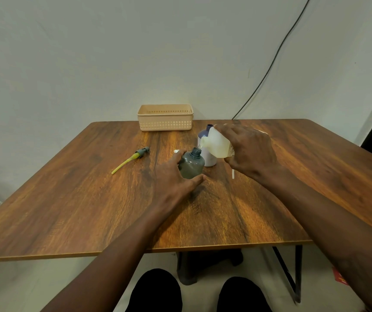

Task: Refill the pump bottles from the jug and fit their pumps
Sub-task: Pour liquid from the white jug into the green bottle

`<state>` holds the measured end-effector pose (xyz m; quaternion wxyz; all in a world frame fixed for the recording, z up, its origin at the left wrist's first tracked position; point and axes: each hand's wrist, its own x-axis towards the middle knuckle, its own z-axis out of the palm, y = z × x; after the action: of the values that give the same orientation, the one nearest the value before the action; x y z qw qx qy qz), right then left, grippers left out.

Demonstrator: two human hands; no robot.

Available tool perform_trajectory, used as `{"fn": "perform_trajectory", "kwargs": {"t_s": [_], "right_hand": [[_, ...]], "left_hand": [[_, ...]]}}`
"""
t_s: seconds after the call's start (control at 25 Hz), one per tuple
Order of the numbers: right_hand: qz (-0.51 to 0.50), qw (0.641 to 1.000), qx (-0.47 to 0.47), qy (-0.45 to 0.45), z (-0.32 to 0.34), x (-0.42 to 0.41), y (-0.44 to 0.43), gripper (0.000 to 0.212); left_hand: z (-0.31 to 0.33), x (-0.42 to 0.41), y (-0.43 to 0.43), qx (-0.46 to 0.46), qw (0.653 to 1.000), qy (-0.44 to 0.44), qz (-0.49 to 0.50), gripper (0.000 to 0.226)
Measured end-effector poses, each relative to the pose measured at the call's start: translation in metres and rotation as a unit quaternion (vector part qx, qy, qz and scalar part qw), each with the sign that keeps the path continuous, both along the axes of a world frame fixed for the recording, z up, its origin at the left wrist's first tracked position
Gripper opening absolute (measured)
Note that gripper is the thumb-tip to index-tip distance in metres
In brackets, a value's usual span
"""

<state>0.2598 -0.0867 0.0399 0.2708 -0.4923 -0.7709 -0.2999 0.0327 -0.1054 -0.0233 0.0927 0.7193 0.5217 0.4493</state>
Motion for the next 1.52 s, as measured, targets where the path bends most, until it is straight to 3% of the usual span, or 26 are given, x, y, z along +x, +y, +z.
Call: {"fn": "perform_trajectory", "kwargs": {"t_s": [1.52], "right_hand": [[-0.013,1.000,-0.011,-0.009,0.0015,-0.0022,-0.0007,0.089]], "left_hand": [[0.0006,0.0026,-0.0003,0.006,1.000,-0.002,0.009,0.094]]}}
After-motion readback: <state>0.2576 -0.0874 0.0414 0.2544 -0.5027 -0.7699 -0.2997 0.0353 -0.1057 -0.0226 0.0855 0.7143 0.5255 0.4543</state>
